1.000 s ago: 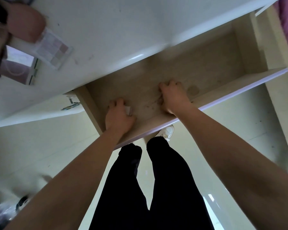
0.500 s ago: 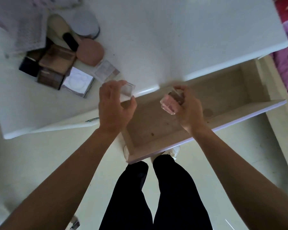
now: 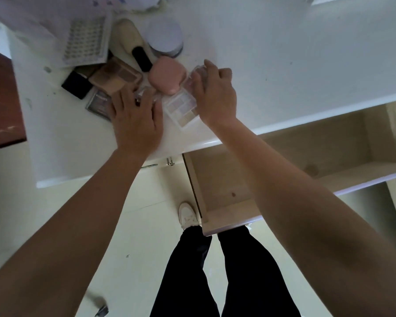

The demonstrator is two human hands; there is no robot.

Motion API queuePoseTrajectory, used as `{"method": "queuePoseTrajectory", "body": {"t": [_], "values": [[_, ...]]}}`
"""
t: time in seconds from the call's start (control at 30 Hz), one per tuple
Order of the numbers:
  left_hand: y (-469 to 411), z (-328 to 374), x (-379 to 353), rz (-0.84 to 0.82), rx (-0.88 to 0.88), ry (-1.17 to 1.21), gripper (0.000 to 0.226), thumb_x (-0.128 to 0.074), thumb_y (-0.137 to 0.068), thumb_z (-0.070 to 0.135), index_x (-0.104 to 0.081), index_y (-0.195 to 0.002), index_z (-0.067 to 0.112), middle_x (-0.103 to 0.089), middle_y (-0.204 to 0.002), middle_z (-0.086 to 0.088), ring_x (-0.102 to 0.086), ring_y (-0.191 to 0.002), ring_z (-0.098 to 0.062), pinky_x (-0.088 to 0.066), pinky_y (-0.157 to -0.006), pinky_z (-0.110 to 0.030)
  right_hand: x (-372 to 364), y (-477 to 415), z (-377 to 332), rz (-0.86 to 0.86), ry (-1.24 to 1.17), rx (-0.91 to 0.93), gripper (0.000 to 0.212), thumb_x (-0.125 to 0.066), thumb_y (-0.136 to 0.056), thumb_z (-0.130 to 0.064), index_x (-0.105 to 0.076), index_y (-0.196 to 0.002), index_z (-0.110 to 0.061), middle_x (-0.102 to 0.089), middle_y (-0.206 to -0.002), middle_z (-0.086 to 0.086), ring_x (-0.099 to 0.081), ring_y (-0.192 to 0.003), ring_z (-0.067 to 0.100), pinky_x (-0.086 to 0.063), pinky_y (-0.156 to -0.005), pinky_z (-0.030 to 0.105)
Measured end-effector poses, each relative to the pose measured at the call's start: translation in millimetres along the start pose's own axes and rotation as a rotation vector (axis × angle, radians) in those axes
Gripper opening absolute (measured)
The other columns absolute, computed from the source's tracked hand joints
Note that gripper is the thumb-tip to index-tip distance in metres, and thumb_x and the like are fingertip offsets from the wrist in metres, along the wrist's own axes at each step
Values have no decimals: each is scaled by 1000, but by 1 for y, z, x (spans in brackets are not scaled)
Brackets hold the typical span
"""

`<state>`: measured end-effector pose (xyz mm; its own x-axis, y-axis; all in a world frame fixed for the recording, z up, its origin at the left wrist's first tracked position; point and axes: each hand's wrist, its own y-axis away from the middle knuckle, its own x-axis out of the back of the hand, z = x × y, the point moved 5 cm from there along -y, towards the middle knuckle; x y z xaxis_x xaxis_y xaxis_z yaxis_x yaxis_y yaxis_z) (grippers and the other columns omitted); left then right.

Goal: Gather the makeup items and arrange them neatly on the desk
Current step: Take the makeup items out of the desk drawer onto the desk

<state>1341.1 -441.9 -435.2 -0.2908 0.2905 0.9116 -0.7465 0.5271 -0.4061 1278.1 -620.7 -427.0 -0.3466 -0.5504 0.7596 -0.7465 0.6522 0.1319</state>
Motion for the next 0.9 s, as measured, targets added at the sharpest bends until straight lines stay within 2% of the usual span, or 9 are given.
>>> {"method": "queuePoseTrajectory", "body": {"t": [0.13,0.27,0.4,0.5,0.53,0.6,0.73,0.83,0.9], "values": [[-1,-13,0,19,139,-8,29,-47,-98,34,-62,-113,15,-59,-122,-18,-52,-106,-37,-36,-87,-44,-15,-2,-13,7,152,77,48,-35,-103,-51,-49,-142,-28,-40,-141,2,-64,-101,22,-39,-75,29],[-3,-11,0,-9,127,19,34,-47,-96,38,-62,-117,14,-59,-123,-19,-51,-109,-37,-38,-88,-46,-14,-1,-14,29,180,71,44,-28,-105,-48,-51,-139,-34,-38,-146,-3,-64,-100,20,-38,-71,30],[-4,-11,2,0,113,56,43,-45,-96,44,-61,-120,13,-58,-125,-18,-51,-110,-37,-36,-88,-44,-6,-3,-7,20,13,90,47,-27,-107,-43,-42,-148,-26,-43,-145,-1,-60,-112,17,-39,-81,26],[-3,-12,3,19,112,57,48,-40,-97,48,-59,-120,10,-57,-125,-19,-52,-110,-37,-36,-88,-42,0,-8,9,42,-273,28,48,-36,-106,-35,-41,-148,-12,-50,-142,5,-52,-127,17,-43,-102,29],[-2,-11,3,31,114,49,51,-38,-98,50,-59,-121,9,-57,-125,-20,-52,-110,-37,-36,-89,-42,0,-7,15,35,-329,7,49,-38,-104,-35,-41,-146,-11,-51,-141,6,-54,-125,20,-45,-104,37],[-1,-8,5,67,108,37,57,-36,-98,52,-57,-123,6,-56,-124,-22,-53,-110,-38,-36,-91,-41,1,-1,26,3,-415,-15,52,-41,-100,-39,-41,-145,-13,-51,-138,5,-63,-112,22,-53,-95,47],[9,-1,16,185,76,21,50,-42,-100,44,-54,-127,4,-55,-128,-26,-53,-114,-40,-37,-98,-41,15,26,50,-1,-587,-26,43,-50,-100,-20,-44,-142,-10,-53,-127,10,-71,-78,12,-61,-72,35],[38,38,21,247,120,52,40,-46,-100,38,-51,-128,10,-52,-134,-23,-45,-124,-33,-31,-104,-40,42,47,83,-25,-669,-31,32,-50,-99,-12,-53,-131,-7,-64,-98,8,-71,-78,15,-61,-67,32],[67,89,24,207,77,128,38,-47,-99,35,-53,-127,10,-50,-136,-20,-41,-128,-29,-28,-105,-40,64,65,115,-79,-664,-55,24,-50,-100,-16,-60,-121,-12,-69,-88,1,-71,-81,11,-60,-72,34]]}}
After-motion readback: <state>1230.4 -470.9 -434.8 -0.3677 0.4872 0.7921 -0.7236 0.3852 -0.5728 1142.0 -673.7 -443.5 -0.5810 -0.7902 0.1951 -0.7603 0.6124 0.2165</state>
